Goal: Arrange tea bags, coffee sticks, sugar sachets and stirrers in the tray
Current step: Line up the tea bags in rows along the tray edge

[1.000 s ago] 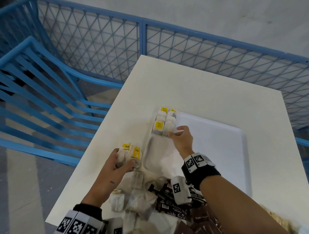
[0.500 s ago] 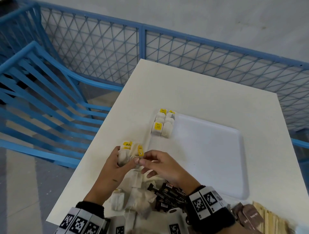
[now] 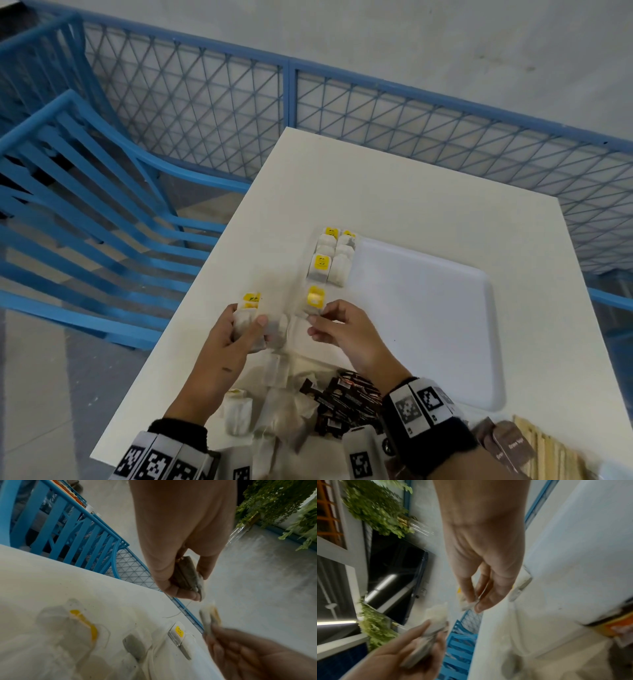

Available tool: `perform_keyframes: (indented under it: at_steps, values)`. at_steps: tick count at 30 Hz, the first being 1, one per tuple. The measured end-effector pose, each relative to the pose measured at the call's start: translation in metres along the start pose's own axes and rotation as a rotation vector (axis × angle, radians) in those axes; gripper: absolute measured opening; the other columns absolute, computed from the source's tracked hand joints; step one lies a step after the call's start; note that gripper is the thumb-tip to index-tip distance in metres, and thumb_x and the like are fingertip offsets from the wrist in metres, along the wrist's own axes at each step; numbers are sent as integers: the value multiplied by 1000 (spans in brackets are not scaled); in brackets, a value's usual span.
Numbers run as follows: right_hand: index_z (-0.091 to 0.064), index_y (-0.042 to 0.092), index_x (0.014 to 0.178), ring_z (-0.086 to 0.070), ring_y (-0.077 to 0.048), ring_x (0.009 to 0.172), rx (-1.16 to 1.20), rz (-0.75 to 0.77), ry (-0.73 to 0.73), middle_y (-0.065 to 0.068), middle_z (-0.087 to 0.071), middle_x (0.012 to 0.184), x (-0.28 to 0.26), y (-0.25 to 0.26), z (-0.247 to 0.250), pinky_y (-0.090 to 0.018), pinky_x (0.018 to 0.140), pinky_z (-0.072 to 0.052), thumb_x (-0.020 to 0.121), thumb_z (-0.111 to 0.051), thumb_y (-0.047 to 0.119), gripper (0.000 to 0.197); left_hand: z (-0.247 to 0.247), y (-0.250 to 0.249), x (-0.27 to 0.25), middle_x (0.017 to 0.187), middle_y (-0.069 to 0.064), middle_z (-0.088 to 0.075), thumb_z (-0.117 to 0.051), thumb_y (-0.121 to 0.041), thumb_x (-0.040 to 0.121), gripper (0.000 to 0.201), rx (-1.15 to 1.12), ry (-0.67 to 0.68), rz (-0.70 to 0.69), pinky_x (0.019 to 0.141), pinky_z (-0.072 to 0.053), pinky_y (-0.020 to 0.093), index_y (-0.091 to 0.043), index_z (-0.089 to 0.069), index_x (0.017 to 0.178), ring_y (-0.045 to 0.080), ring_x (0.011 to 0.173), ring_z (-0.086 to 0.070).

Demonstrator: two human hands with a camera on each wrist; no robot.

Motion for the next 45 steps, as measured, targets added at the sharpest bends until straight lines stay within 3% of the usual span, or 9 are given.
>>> perform_keyframes:
  at_steps: [7,12,17,20,30,33,37,42,45]
  values:
    - [-60,6,79,-57,-14,59,-151,-4,-288,-6,-61,69,43,-8,22,-14,50,-50,81,-69,3,10,5,1,-2,94,4,-67,-51,-18,93,13,5,-30,11,70,-56,18,-11,-58,102,16,85,-65]
    - [-66,3,88,-53,-10,57,-287,12,-336,-3,-60,66,69,-11,18,-12,47,-47,78,-72,9,13,8,2,-1,96,9,-67,-53,-22,92,15,36,-37,25,81,-55,30,-10,-57,101,23,88,-65]
    - [-61,12,77,-51,-12,57,-416,21,-357,-2,-59,62,86,-13,13,-30,66,-49,73,-78,17,18,9,2,0,96,9,-67,-52,-21,92,14,33,-34,21,74,-56,25,-11,-57,101,20,84,-66]
    - [-52,18,71,-56,-19,66,-424,42,-382,-7,-63,74,91,-15,13,-36,72,-51,69,-80,17,28,11,3,1,97,12,-67,-53,-22,91,16,31,-35,20,77,-56,28,-10,-58,101,21,86,-65]
    - [-40,21,72,-63,-31,85,-468,75,-411,-14,-66,92,99,-17,14,-40,77,-54,65,-82,20,43,5,3,2,90,3,-68,-54,-20,91,14,13,-28,42,74,-56,21,-10,-58,99,16,83,-65]
    - [-43,14,88,-58,-21,83,-495,83,-398,-10,-66,94,95,-17,15,-31,75,-48,70,-80,19,41,3,2,1,93,3,-69,-54,-21,91,14,-2,0,52,76,-55,21,-12,-58,101,15,85,-66]
    - [-50,13,94,-54,-14,74,-510,120,-334,2,-57,76,77,-9,5,-24,68,-43,79,-72,26,30,1,1,2,93,-1,-71,-64,-24,87,14,-87,31,88,81,-52,26,-17,-60,99,9,87,-67]
    - [-61,10,89,-55,-11,63,-485,140,-69,3,-59,72,39,7,-20,-16,60,-42,92,-52,38,30,3,0,4,106,18,-63,-61,-29,68,42,-210,66,121,97,-44,49,-5,-59,103,24,98,-61]
    - [-61,14,83,-55,-12,60,-277,41,128,0,-61,72,15,11,-33,-20,53,-41,97,-42,40,36,0,-2,3,106,20,-62,-61,-37,62,54,-175,69,86,92,-47,46,-4,-58,104,27,99,-60]
Point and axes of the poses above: each hand's wrist, its own x-axis towards the middle knuckle, its own z-axis out of the back of the hand, y = z × x, the point moved 2 cm from there along x, towards the middle knuckle
